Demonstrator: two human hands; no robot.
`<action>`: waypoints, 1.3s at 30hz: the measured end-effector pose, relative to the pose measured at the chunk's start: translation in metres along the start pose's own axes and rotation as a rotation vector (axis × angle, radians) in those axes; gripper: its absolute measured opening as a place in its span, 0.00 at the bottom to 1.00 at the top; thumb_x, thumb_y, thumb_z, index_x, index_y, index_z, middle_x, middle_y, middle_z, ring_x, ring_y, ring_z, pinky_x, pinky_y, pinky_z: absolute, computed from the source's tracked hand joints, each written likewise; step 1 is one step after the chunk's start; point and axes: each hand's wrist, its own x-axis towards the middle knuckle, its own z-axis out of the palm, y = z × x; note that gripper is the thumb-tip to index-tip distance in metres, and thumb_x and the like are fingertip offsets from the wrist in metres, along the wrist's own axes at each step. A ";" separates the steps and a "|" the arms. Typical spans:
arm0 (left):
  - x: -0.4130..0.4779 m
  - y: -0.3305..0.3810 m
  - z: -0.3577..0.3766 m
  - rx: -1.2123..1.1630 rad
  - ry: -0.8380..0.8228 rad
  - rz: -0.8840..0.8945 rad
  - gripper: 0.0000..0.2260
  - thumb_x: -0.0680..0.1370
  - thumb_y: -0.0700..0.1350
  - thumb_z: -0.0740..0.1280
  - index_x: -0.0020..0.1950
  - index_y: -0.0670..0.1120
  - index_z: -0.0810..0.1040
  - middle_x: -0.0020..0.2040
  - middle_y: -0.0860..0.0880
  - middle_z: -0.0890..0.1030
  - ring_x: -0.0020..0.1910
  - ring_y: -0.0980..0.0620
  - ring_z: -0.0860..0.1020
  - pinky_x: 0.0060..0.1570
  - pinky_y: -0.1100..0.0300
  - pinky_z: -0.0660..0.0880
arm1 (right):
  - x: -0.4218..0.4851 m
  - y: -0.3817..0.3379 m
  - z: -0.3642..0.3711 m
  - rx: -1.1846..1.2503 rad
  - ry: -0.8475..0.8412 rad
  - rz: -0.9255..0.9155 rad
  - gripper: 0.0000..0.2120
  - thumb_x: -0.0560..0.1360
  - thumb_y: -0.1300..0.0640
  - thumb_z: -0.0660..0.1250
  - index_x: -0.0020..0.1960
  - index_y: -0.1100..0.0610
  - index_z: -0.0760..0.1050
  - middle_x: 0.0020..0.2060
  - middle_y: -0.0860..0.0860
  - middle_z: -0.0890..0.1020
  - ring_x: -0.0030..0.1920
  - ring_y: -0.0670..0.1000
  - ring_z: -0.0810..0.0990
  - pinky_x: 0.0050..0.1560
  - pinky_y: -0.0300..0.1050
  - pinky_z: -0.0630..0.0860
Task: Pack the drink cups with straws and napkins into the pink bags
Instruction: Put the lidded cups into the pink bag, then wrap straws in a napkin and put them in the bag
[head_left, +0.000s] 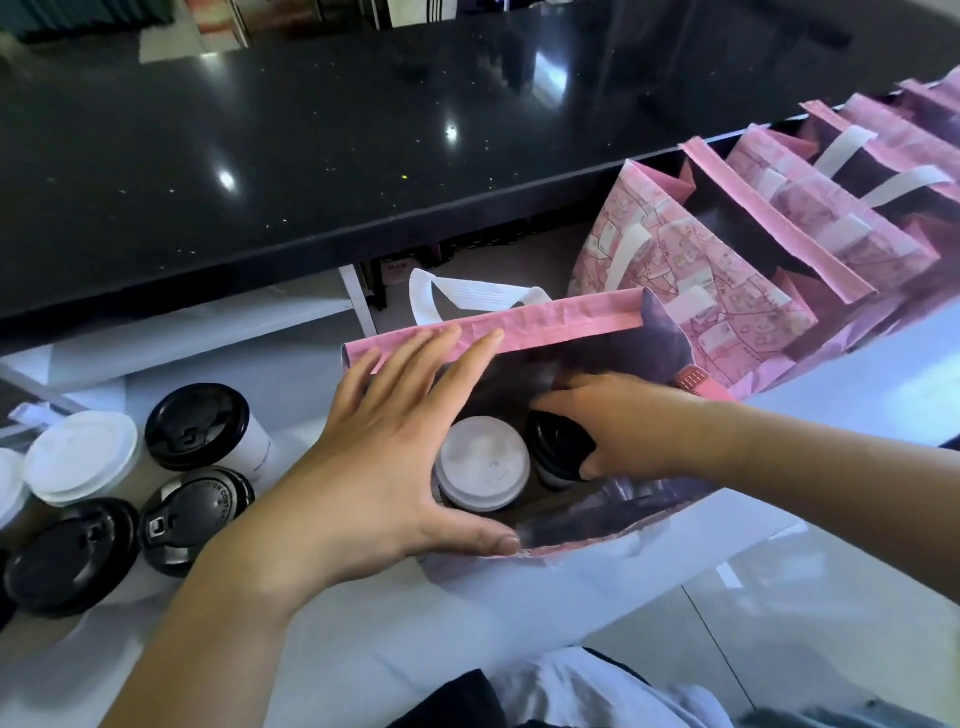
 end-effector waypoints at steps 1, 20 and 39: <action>0.000 0.000 0.001 -0.009 0.010 0.001 0.55 0.58 0.79 0.61 0.75 0.70 0.31 0.79 0.64 0.38 0.75 0.67 0.32 0.78 0.52 0.38 | -0.004 -0.002 -0.003 0.036 -0.015 -0.016 0.36 0.70 0.54 0.74 0.75 0.47 0.64 0.68 0.49 0.73 0.66 0.54 0.74 0.63 0.45 0.72; -0.122 0.008 0.075 -0.359 0.841 -0.754 0.28 0.76 0.60 0.66 0.75 0.58 0.65 0.73 0.68 0.64 0.74 0.66 0.61 0.72 0.62 0.62 | -0.028 -0.109 -0.043 0.319 0.431 -0.582 0.27 0.74 0.38 0.63 0.71 0.45 0.72 0.74 0.49 0.70 0.79 0.56 0.59 0.74 0.60 0.63; -0.332 -0.067 0.170 -0.456 0.634 -1.394 0.38 0.75 0.63 0.69 0.80 0.62 0.52 0.82 0.53 0.48 0.81 0.52 0.46 0.77 0.47 0.52 | 0.045 -0.281 0.091 0.257 0.076 -0.770 0.31 0.78 0.39 0.65 0.78 0.43 0.61 0.79 0.47 0.60 0.80 0.52 0.54 0.77 0.49 0.53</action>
